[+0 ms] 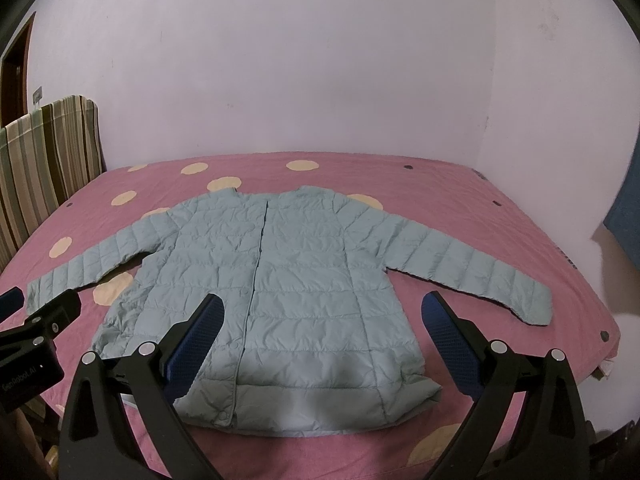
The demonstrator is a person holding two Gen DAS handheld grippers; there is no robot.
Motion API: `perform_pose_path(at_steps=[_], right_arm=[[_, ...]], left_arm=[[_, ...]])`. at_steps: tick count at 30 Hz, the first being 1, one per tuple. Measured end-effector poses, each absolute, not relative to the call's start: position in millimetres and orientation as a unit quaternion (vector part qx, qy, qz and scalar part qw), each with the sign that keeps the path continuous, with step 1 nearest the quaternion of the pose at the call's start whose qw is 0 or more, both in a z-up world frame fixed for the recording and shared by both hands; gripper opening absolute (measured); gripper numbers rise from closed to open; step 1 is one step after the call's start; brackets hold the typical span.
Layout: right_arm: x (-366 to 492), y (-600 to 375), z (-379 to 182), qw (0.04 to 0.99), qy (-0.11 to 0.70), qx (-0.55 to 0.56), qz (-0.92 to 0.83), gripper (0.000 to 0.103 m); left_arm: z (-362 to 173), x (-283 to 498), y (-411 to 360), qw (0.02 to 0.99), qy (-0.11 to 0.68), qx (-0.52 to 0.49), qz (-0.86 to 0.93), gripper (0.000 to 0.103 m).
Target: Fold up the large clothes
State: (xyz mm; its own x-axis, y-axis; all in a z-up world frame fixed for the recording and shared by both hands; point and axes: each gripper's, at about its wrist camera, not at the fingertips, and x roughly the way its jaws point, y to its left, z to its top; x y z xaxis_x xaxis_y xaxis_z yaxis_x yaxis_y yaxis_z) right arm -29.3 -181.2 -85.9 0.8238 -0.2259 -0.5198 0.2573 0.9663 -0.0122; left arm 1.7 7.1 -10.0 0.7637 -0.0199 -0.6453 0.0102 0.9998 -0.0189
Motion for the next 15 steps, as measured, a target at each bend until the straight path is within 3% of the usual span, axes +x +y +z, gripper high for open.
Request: perform_pose_path(at_steps=[8,15], right_arm=[[-16,-193,-104,0.953,0.278,0.059,-0.106,0.098],[15,-239,-131,0.940,0.298,0.113,-0.121,0.098]], left_arm=[[-30,32,21,0.929,0.370,-0.014,0.010,0.101],[-77,91,82,0.907,0.407,-0.046,0.096,0.101]])
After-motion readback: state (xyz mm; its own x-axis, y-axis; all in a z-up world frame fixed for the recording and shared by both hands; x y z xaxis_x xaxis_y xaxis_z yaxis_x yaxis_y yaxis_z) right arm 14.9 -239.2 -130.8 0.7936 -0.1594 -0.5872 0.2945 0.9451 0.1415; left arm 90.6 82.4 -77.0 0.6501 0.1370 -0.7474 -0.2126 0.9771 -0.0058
